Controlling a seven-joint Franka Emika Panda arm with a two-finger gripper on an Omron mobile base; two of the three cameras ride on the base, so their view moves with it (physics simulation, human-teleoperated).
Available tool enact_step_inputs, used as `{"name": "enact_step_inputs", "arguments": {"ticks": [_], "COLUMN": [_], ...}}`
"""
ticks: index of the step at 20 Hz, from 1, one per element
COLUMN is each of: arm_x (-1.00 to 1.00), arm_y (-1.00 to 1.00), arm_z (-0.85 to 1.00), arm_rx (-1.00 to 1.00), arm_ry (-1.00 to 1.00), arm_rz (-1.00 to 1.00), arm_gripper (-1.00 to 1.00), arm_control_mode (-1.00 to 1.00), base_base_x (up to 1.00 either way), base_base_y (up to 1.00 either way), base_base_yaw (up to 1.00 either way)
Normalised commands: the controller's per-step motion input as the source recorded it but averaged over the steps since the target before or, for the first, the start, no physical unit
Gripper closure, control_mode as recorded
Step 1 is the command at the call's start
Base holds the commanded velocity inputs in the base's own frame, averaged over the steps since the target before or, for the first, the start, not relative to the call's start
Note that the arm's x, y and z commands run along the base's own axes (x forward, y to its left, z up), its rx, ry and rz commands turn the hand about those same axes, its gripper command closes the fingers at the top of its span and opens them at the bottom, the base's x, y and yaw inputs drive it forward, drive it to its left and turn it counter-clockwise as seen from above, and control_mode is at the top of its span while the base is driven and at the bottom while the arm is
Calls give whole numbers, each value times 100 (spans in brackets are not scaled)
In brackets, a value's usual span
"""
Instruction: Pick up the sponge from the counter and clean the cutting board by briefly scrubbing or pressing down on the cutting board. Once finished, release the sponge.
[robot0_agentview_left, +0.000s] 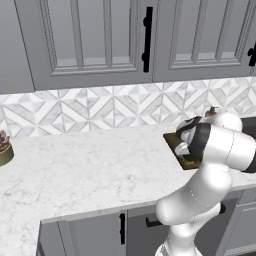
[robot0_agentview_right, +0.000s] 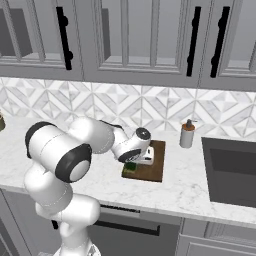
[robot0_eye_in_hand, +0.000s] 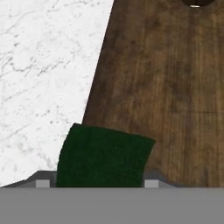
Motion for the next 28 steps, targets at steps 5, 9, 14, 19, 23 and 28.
{"name": "enact_step_inputs", "arguments": {"ticks": [5, 9, 14, 19, 23, 28], "arm_x": [51, 65, 60, 9, -10, -6], "arm_y": [1, 2, 0, -4, -23, -30], "arm_z": [0, 0, 0, 4, 0, 0], "arm_rx": [0, 0, 0, -1, 0, 0], "arm_ry": [0, 0, 0, -1, -5, -3], "arm_rz": [0, 1, 2, 2, 2, 2], "arm_gripper": [100, 100, 100, 100, 100, 100], "arm_control_mode": [-100, -100, -100, -100, -100, -100], "base_base_x": [0, 0, 0, 0, 0, 0], "base_base_y": [0, 0, 0, 0, 0, 0], "base_base_yaw": [0, 0, 0, 0, 0, 0]}}
